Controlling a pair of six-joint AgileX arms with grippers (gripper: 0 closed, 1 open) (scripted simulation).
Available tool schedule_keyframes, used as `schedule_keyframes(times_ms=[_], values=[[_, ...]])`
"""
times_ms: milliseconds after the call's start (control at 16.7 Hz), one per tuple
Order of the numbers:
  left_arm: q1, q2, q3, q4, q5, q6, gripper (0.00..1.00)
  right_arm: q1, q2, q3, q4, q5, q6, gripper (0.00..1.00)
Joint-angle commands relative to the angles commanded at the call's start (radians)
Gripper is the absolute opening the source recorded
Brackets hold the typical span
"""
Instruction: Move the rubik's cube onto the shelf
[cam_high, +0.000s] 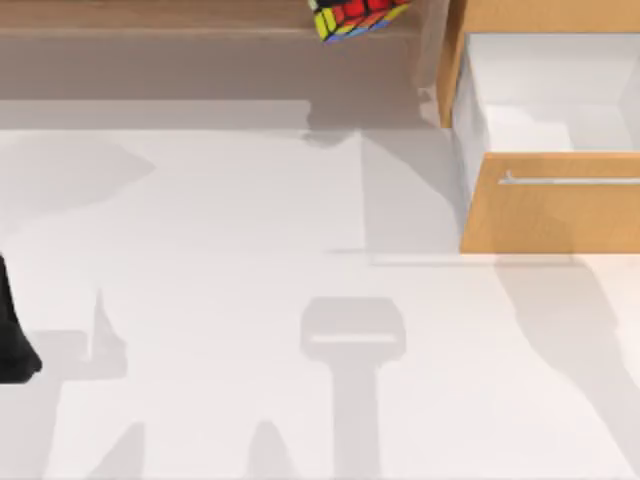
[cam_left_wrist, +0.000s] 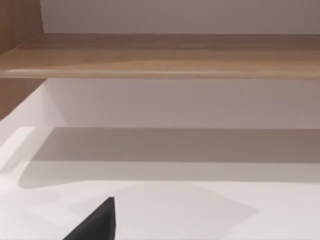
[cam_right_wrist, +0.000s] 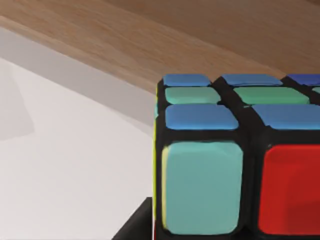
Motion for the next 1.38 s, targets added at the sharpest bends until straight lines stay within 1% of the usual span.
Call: schedule_keyframes(times_ms=[180,420,600,840,1020,1140,1260,1380], values=[[0.0,0.0,0.0,0.0,0.0,0.0,1.0,0.079,0.006,-0.079,0.314,0.081,-0.005,0.0],[0.0,0.0,0.0,0.0,0.0,0.0,1.0,0.174,0.026,-0.231,0.77,0.215,-0.025,0.0],[0.0,0.0,0.0,0.0,0.0,0.0,1.0,0.229,0.048,-0.375,1.101,0.337,-0.053,0.0],[0.0,0.0,0.0,0.0,0.0,0.0,1.0,0.264,0.08,-0.587,1.491,0.519,-0.103,0.0],[0.0,0.0,0.0,0.0,0.0,0.0,1.0,0.272,0.099,-0.729,1.721,0.649,-0.143,0.0],[0.0,0.0,0.0,0.0,0.0,0.0,1.0,0.269,0.107,-0.801,1.826,0.721,-0.166,0.0],[0.0,0.0,0.0,0.0,0.0,0.0,1.0,0.266,0.114,-0.852,1.894,0.773,-0.184,0.0],[0.0,0.0,0.0,0.0,0.0,0.0,1.0,0.265,0.116,-0.87,1.915,0.791,-0.191,0.0]])
